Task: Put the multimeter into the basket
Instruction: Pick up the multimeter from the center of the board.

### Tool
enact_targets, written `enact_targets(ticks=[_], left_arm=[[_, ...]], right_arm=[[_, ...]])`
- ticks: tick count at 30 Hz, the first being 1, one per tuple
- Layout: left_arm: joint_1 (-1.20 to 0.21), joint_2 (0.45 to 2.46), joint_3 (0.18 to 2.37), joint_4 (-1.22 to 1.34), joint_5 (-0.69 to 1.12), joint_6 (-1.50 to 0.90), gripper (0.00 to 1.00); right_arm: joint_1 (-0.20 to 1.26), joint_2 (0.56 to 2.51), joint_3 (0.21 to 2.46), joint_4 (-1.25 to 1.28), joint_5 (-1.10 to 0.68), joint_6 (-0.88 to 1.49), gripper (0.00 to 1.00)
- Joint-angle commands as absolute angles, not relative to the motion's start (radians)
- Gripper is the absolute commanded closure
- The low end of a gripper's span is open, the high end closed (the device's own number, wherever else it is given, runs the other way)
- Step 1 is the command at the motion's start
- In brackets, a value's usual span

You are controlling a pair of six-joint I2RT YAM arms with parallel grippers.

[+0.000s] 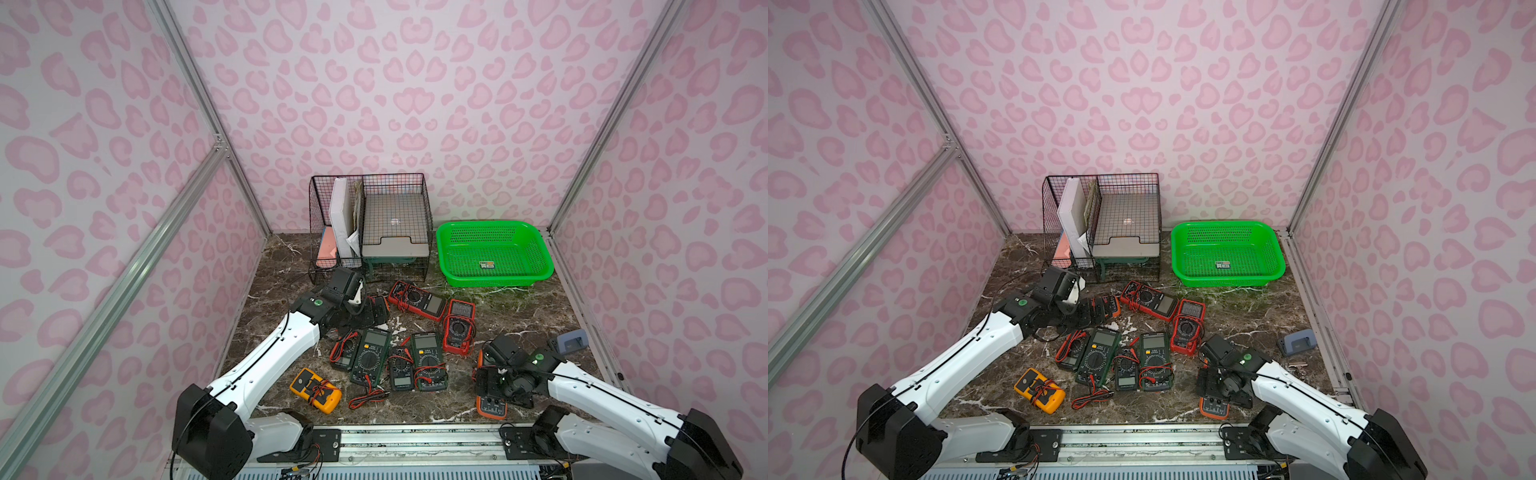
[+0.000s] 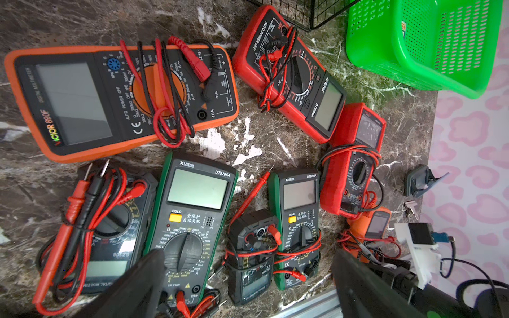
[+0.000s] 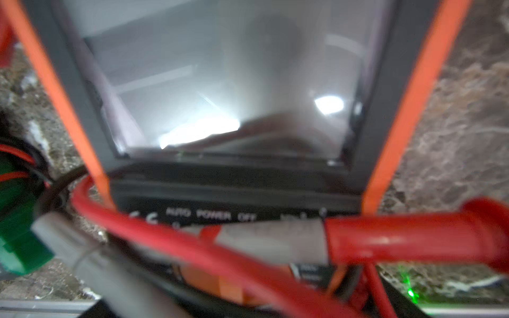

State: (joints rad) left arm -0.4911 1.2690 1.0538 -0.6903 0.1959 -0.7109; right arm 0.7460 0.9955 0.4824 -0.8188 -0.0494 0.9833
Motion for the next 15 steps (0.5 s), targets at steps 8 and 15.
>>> enact_targets(ticks=[8, 15], left_arm=[[-0.492, 1.287, 1.076, -0.687, 0.198, -0.716, 0.01], [-0.492, 1.303, 1.118, -0.701, 0.200, -0.713, 0.01]], right_arm=[[0.746, 1.069, 0.469, -0.705, -0.032, 1.005, 0.23], [0.746, 0.947, 0.494, -0.781, -0.012, 1.027, 0.64]])
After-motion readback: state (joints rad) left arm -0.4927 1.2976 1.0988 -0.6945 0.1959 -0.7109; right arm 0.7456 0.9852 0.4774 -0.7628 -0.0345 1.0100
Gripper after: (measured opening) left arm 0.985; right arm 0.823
